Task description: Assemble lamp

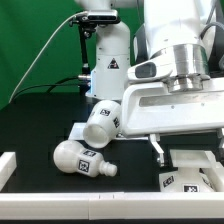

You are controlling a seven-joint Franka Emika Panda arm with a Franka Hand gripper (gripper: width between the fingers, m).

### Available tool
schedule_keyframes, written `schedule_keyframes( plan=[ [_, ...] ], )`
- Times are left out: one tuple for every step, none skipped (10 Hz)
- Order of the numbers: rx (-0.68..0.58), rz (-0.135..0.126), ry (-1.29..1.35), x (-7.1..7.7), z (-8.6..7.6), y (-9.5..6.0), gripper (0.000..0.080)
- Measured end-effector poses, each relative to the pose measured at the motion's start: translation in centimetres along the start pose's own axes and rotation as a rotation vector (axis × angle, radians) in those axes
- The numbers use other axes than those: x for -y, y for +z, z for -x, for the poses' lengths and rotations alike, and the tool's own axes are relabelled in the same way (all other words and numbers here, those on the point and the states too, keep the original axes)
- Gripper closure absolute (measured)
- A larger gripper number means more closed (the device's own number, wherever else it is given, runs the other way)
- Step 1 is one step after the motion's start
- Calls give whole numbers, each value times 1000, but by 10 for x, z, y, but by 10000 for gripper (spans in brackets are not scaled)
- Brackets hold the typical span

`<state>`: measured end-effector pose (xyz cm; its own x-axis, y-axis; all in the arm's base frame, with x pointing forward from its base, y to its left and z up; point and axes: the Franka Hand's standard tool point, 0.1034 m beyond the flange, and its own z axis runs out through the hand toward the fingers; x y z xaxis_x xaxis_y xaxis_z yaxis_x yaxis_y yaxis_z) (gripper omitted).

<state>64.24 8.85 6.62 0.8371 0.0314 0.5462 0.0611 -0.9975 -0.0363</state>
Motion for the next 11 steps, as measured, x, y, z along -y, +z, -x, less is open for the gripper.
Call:
schedule_keyframes(
  plan=[
    [0,0,-4,0,0,0,101],
    [10,1,-8,-1,-1,-1,101],
    [85,2,-17,-7,-6,-11,101],
    [167,3,-21,-16,-14,-27,101],
    [171,5,-1,-17,-21,-30,101],
    [209,1,2,-13,-14,-26,101],
    [321,-9,4,-12,-8,-27,101],
    [379,-15,6,-11,-12,-28,101],
    [442,-21,6,-10,-8,-29,101],
    [527,-29,-5,-14,-1,-32,101],
    [569,-37,-47,-35,6,-34,101]
  ],
)
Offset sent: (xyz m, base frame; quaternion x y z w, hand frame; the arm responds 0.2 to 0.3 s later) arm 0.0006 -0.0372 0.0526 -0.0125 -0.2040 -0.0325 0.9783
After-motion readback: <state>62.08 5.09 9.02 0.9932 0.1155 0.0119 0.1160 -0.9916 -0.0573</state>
